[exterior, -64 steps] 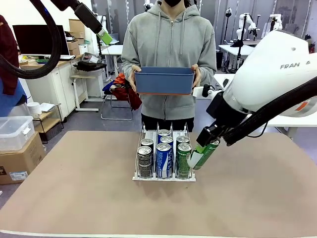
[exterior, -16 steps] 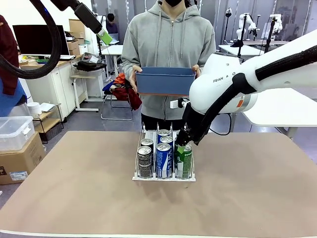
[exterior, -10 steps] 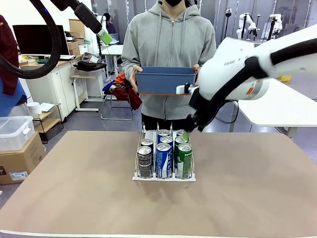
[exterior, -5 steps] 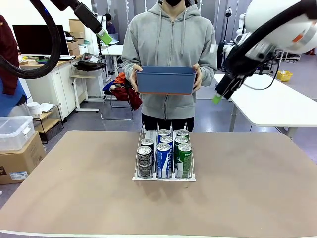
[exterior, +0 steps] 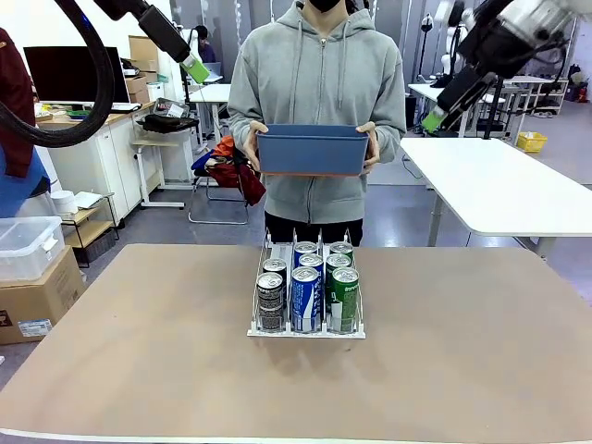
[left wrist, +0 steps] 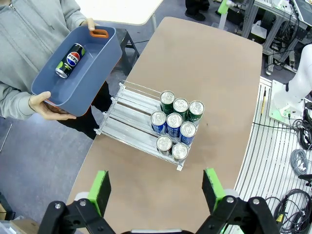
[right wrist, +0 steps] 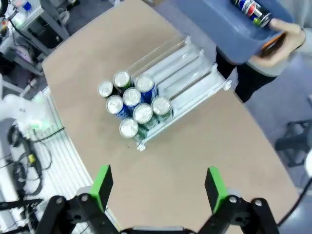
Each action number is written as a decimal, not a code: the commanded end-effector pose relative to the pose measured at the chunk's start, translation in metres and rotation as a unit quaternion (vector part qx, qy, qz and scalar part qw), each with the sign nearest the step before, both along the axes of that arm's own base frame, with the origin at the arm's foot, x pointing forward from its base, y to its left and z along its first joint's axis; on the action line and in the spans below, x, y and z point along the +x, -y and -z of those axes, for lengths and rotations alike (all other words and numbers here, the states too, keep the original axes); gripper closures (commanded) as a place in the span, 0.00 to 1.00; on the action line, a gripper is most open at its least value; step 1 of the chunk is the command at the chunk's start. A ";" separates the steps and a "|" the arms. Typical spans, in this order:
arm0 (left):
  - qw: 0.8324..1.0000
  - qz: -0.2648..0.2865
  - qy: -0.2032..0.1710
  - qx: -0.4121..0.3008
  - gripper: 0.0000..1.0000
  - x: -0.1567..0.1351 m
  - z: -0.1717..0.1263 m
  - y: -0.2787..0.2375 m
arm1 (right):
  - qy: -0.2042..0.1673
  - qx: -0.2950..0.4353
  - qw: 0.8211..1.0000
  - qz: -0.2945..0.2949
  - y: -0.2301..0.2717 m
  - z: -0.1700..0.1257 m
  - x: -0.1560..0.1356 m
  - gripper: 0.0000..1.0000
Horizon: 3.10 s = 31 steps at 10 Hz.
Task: Fill the beverage cans into the dispenser.
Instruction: Pick up the Pepsi coke handed by the human.
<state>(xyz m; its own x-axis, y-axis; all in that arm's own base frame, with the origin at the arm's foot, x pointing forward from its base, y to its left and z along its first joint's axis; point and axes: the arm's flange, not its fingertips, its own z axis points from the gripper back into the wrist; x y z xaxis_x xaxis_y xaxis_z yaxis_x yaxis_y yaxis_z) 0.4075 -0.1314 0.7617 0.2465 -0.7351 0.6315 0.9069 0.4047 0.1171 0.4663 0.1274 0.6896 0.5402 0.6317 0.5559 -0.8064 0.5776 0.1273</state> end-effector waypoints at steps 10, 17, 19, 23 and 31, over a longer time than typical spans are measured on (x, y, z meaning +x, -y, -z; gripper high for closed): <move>1.000 -0.002 -0.009 -0.007 0.00 -0.003 0.001 -0.001 | 0.099 0.013 0.995 0.016 0.017 -0.034 0.008 0.00; 1.000 -0.002 -0.009 -0.007 0.00 -0.003 0.001 -0.001 | 0.111 0.025 0.993 0.003 0.023 -0.052 0.011 0.00; 1.000 -0.002 -0.009 -0.007 0.00 -0.003 0.001 -0.001 | 0.103 0.038 0.994 -0.009 0.015 -0.050 0.009 0.00; 1.000 -0.002 -0.009 -0.007 0.00 -0.003 0.001 -0.001 | 0.081 0.070 0.994 -0.037 0.009 -0.049 -0.014 0.00; 1.000 -0.002 -0.009 -0.007 0.00 -0.003 0.001 -0.001 | 0.079 0.060 0.995 -0.029 0.007 -0.058 -0.018 0.00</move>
<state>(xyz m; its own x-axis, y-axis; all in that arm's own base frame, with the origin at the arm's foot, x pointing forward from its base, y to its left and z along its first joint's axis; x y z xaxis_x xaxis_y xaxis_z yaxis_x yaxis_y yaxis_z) 0.4074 -0.1314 0.7617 0.2465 -0.7352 0.6314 0.9069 0.4046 0.1171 0.4466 0.1216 0.7459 0.4068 0.5830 0.7033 -0.8516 0.5206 0.0610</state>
